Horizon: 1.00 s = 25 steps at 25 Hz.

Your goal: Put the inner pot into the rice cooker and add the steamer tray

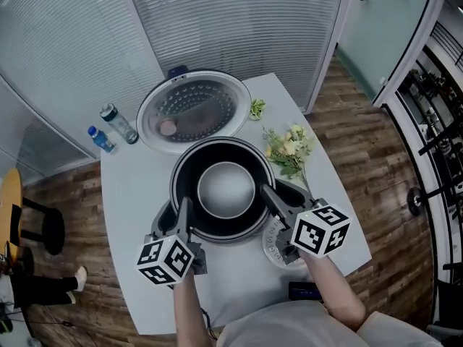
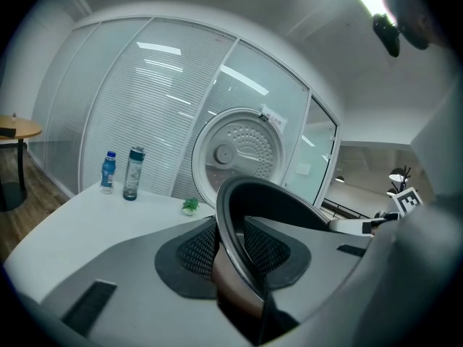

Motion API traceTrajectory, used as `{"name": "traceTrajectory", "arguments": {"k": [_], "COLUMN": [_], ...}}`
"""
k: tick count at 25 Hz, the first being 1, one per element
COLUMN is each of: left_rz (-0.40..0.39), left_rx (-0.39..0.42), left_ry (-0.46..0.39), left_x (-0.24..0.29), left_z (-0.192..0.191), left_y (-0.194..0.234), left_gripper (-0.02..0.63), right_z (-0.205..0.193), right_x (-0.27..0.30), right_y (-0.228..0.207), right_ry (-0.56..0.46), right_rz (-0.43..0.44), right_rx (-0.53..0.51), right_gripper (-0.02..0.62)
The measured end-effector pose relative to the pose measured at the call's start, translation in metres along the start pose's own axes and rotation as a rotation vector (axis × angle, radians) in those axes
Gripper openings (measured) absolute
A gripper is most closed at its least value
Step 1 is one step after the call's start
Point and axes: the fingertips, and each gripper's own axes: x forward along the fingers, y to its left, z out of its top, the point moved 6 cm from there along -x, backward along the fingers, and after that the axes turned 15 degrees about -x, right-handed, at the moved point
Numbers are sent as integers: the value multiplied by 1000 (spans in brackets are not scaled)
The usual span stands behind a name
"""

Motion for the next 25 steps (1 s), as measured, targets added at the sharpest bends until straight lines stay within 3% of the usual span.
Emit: {"name": "traceTrajectory", "arguments": {"k": [13, 25], "left_rz": [54, 117], "left_rx": [5, 166], "left_ry": [84, 151], "left_x": [24, 30], "left_z": [-21, -27], "left_y": [22, 18], "left_gripper": [115, 133], "right_z": [-28, -42], "right_x": [20, 28], "right_y": [-15, -22], "right_ry": [85, 186], "right_rz": [7, -22], "right_rx": [17, -81], "right_gripper": [106, 126]}}
